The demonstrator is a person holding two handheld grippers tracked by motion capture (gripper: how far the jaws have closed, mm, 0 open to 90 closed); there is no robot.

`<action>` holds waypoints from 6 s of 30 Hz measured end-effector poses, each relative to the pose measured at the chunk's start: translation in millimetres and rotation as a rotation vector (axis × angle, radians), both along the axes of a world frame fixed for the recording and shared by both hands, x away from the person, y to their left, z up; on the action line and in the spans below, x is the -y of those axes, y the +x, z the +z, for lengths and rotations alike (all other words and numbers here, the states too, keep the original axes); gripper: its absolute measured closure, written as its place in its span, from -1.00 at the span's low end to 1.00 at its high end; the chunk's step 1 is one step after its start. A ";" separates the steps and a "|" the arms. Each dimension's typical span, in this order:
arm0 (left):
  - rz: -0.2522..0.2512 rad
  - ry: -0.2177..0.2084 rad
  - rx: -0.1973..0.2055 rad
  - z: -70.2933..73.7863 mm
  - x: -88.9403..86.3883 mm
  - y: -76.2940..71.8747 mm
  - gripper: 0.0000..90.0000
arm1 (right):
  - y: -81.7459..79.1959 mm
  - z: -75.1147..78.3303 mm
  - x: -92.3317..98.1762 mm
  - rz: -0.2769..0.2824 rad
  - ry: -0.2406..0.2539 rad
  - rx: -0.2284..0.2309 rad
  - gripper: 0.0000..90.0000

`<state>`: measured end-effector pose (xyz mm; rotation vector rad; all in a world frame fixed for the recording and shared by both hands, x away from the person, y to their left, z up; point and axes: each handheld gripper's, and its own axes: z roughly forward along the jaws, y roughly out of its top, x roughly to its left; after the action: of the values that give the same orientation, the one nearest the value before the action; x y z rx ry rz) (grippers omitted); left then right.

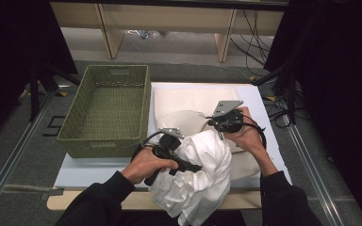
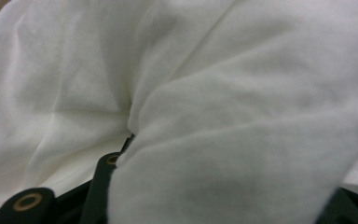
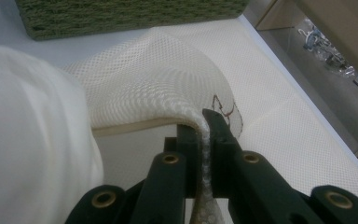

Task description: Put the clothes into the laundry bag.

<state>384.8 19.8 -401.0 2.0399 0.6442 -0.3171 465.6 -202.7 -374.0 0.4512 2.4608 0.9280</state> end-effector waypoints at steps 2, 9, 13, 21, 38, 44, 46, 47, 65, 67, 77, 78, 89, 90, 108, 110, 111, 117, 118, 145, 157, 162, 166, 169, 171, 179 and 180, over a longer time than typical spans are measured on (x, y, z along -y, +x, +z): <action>-0.002 -0.002 -0.013 -2.6 2.9 2.6 0.22 | -1.2 0.4 -0.4 -0.004 0.004 0.006 0.93; -0.081 0.037 -0.040 -13.4 19.8 13.0 0.19 | -2.9 3.9 -1.3 0.007 0.005 0.014 0.93; -0.051 0.038 -0.057 -14.0 23.3 16.5 0.19 | -3.0 5.3 -0.4 0.021 0.001 0.025 0.93; 0.111 0.143 -0.034 -0.7 8.8 29.5 0.21 | -7.9 10.2 -2.0 0.021 0.012 0.019 0.93; 0.244 0.156 -0.090 -17.4 29.6 49.2 -0.13 | -11.4 12.7 -6.7 0.032 0.007 0.022 0.94; 0.223 0.137 -0.052 -11.9 29.7 37.2 -0.54 | -10.5 11.3 -3.3 0.023 0.019 0.013 0.94; 0.215 0.144 -0.035 -10.9 29.5 34.4 -0.58 | -9.9 11.6 -2.7 0.025 0.017 0.020 0.94; 0.212 0.151 -0.022 -9.7 30.2 30.8 -0.58 | -10.1 11.8 -2.4 0.027 0.019 0.013 0.94; 0.231 0.132 0.039 -6.0 36.2 29.6 0.52 | -11.2 14.6 0.1 0.023 0.033 0.006 0.94; 0.257 0.127 0.028 -3.0 34.7 31.8 0.54 | -11.8 15.2 -1.1 0.022 0.036 0.009 0.94; 0.433 0.059 -0.005 -15.4 39.8 50.7 0.47 | -20.1 23.0 -6.1 0.029 0.034 0.021 0.95; 0.440 0.059 -0.004 -18.7 43.6 51.1 0.41 | -20.6 22.7 -6.0 0.022 0.030 0.016 0.95; 0.361 -0.016 -0.023 -4.6 42.9 37.5 -0.58 | -17.0 21.1 1.3 0.026 0.037 0.010 0.94; 0.351 -0.031 -0.021 -0.5 39.8 35.0 -0.60 | -16.8 21.0 1.6 0.025 0.036 0.010 0.94; 0.170 0.119 0.136 -15.2 4.8 -6.1 -0.66 | -15.5 19.6 1.0 0.025 0.025 0.008 0.94; 0.136 0.140 0.148 -18.2 10.2 -7.5 -0.70 | -15.6 19.6 0.9 0.025 0.025 0.009 0.94; 0.128 0.145 0.142 -19.1 13.5 -7.4 -0.74 | -15.6 19.8 1.2 0.026 0.025 0.009 0.94; 0.089 0.191 0.148 -29.3 28.5 1.6 0.00 | -15.9 19.8 0.9 0.025 0.024 0.008 0.94; 0.101 0.191 0.132 -30.6 30.3 3.0 0.27 | -15.7 20.0 1.2 0.023 0.024 0.011 0.94; 0.248 0.065 0.250 13.4 22.2 -2.9 -0.20 | -23.1 24.1 1.2 0.048 0.019 0.002 0.94; 0.304 0.114 0.016 -39.3 -15.2 20.1 -0.15 | -22.6 23.6 -3.3 0.060 0.012 0.010 0.94; 0.263 0.091 0.079 -33.8 2.8 27.1 0.57 | -23.6 22.6 -6.2 0.058 0.011 0.007 0.94; 0.251 0.053 0.138 -21.4 15.5 33.9 0.67 | -24.8 22.4 -6.5 0.066 0.019 -0.007 0.94; 0.248 0.076 0.187 -19.4 23.5 41.5 0.67 | -23.8 21.9 -8.2 0.085 0.021 0.000 0.94; 0.286 0.093 0.214 -21.4 21.7 52.5 0.67 | -24.5 22.1 -8.6 0.090 0.025 0.001 0.94; 0.374 0.125 0.168 -24.0 1.7 55.3 0.47 | -24.3 24.1 -4.2 0.063 0.031 -0.006 0.94; 0.365 0.135 0.163 -22.0 0.3 50.8 0.40 | -23.6 23.8 -2.9 0.057 0.032 -0.004 0.94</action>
<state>435.6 19.5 -422.9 1.9994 0.9370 0.1076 442.0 -199.8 -350.2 0.3955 2.4774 0.9912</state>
